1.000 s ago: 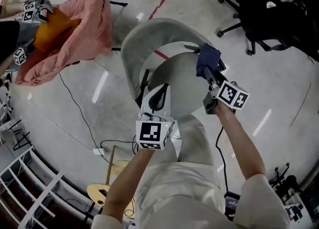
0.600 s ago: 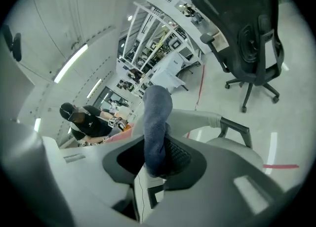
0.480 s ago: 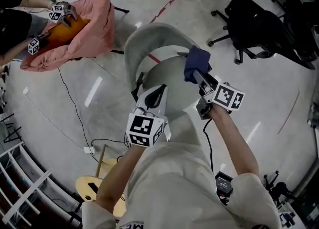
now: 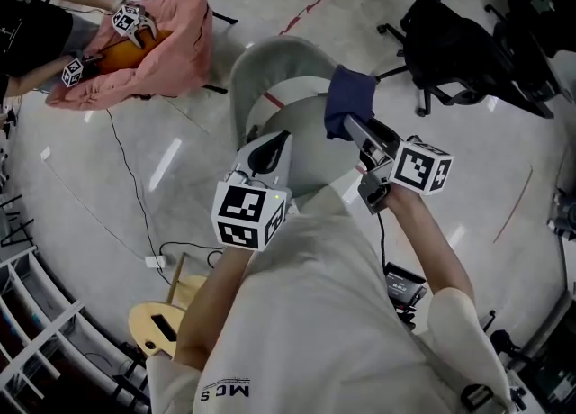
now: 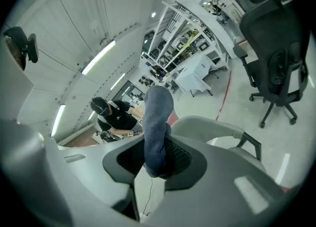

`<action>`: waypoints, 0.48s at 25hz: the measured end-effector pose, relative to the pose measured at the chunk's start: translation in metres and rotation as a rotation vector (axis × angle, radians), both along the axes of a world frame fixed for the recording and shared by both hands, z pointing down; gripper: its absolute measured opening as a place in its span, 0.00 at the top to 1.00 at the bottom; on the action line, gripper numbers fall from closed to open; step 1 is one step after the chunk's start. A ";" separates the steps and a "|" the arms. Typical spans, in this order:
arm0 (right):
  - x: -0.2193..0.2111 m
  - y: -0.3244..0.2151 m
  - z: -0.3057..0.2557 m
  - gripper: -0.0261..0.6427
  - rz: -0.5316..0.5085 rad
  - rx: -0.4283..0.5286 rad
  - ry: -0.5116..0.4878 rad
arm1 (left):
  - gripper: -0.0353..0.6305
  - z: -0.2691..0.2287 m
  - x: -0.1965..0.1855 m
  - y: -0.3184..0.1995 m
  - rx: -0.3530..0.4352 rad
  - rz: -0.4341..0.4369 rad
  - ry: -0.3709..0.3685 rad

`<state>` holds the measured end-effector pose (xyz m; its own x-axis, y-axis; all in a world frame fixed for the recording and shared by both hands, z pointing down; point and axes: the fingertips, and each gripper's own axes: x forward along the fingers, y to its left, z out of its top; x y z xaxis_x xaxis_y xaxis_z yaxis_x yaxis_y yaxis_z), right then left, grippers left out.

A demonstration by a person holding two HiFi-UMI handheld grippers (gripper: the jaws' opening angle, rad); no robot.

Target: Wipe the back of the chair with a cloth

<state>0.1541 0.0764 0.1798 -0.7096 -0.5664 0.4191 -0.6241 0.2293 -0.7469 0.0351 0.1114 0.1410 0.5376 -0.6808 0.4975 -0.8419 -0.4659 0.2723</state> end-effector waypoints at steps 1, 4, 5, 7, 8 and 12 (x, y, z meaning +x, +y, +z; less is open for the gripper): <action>-0.002 0.004 -0.008 0.79 -0.016 0.006 0.002 | 0.95 -0.007 -0.001 0.002 0.005 -0.003 0.003; -0.014 0.004 -0.033 0.79 -0.092 0.066 0.009 | 0.95 -0.025 0.000 -0.001 0.034 -0.011 0.020; -0.018 0.004 -0.040 0.79 -0.127 0.095 0.026 | 0.95 -0.028 0.001 -0.002 0.048 -0.018 0.026; -0.024 0.013 -0.052 0.79 -0.185 0.145 0.074 | 0.95 -0.031 0.002 0.003 0.064 -0.026 0.037; -0.025 0.021 -0.058 0.79 -0.194 0.161 0.085 | 0.95 -0.031 0.002 0.008 0.065 -0.020 0.041; -0.026 0.039 -0.084 0.79 -0.191 0.206 0.049 | 0.95 -0.050 0.007 0.015 0.097 0.016 0.046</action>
<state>0.1279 0.1157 0.0957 -0.7936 -0.5007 0.3458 -0.5891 0.4900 -0.6425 0.0425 0.1268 0.0911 0.5698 -0.7154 0.4044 -0.8216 -0.5056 0.2633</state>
